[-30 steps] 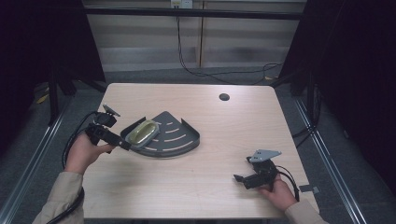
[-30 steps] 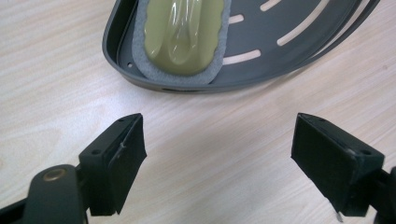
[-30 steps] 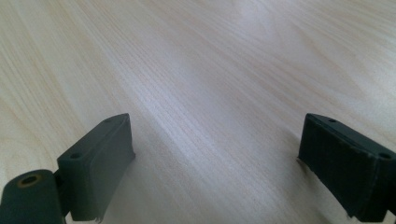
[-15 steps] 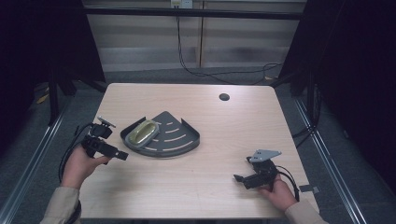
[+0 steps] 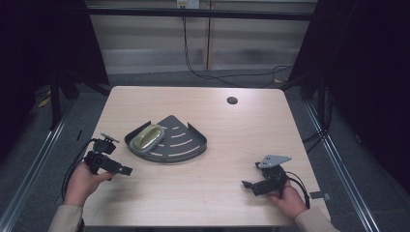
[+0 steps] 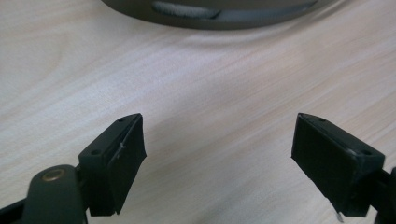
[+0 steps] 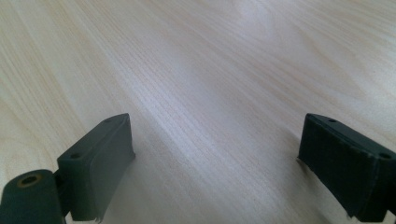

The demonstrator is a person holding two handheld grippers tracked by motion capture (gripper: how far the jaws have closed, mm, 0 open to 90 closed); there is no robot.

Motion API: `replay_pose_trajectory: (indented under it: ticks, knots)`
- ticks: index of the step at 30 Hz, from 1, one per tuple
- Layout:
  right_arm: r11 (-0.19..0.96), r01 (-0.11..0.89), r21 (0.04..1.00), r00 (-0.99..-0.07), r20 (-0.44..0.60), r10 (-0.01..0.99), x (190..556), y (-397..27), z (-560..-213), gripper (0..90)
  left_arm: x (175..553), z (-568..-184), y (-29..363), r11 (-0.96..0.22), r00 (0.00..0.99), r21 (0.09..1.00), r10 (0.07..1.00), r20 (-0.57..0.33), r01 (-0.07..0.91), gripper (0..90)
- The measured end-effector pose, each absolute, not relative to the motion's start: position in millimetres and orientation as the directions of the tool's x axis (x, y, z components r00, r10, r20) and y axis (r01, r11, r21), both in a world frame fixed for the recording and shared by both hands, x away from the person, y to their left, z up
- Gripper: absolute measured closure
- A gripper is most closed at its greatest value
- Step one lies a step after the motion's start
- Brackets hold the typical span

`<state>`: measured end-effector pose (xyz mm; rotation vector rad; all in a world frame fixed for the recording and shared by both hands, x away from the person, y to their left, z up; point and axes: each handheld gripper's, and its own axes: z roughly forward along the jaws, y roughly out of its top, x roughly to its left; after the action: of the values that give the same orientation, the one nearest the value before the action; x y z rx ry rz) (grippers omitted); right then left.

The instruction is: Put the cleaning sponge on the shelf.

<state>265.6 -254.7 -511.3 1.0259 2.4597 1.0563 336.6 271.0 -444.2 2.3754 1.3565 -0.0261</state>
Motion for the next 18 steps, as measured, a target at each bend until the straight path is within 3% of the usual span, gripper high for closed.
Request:
replay_pose_trajectory:
  ticks: [18]
  knots:
    - [0.481,0.503,0.718,-0.71,0.026,0.704,265.5,-254.5,-511.3,9.3,323.5,-464.3,275.0,-0.455,0.534,0.349,0.826,-0.178,0.819,17.0]
